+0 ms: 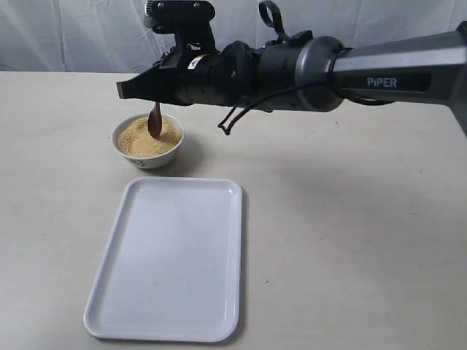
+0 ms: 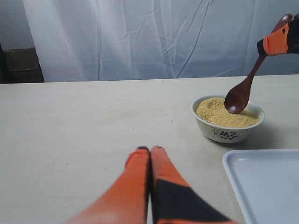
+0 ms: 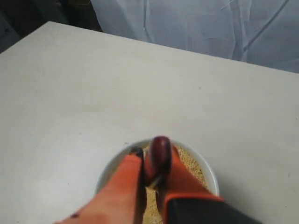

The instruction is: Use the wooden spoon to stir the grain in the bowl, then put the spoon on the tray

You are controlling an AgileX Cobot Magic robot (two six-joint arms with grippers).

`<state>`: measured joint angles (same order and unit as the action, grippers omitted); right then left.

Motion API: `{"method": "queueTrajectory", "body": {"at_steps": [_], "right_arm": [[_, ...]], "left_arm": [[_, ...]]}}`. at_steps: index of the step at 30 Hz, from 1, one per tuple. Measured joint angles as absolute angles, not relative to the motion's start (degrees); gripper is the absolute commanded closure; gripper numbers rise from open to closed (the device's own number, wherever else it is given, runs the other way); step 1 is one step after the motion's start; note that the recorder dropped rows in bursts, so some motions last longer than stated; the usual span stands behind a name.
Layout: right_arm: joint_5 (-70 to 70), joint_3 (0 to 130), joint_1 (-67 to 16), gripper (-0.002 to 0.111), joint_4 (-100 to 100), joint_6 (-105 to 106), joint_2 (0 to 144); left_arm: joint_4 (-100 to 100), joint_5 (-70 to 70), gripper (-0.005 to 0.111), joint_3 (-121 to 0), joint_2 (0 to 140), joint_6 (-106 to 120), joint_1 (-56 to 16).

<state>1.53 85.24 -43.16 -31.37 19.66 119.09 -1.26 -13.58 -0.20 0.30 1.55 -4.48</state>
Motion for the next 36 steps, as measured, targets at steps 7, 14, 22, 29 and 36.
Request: {"method": "queueTrajectory", "body": {"at_steps": [7, 14, 22, 29, 36], "right_arm": [[3.6, 85.4, -44.0, 0.109, -34.7, 19.4, 123.3], [2.0, 87.6, -43.8, 0.109, -34.4, 19.6, 119.6], [2.0, 87.7, -41.4, 0.109, -34.2, 19.7, 122.0], [2.7, 87.7, -43.2, 0.109, -34.2, 19.5, 125.1], [1.7, 87.7, -44.5, 0.109, -33.9, 19.7, 123.2]], "left_arm": [[-1.3, -13.6, 0.107, -0.2, 0.3, 1.5, -4.5], [-1.3, -13.6, 0.107, -0.2, 0.3, 1.5, -4.5], [-1.3, -13.6, 0.107, -0.2, 0.3, 1.5, -4.5], [-1.3, -13.6, 0.107, -0.2, 0.3, 1.5, -4.5], [-1.3, -13.6, 0.107, -0.2, 0.3, 1.5, -4.5]]}}
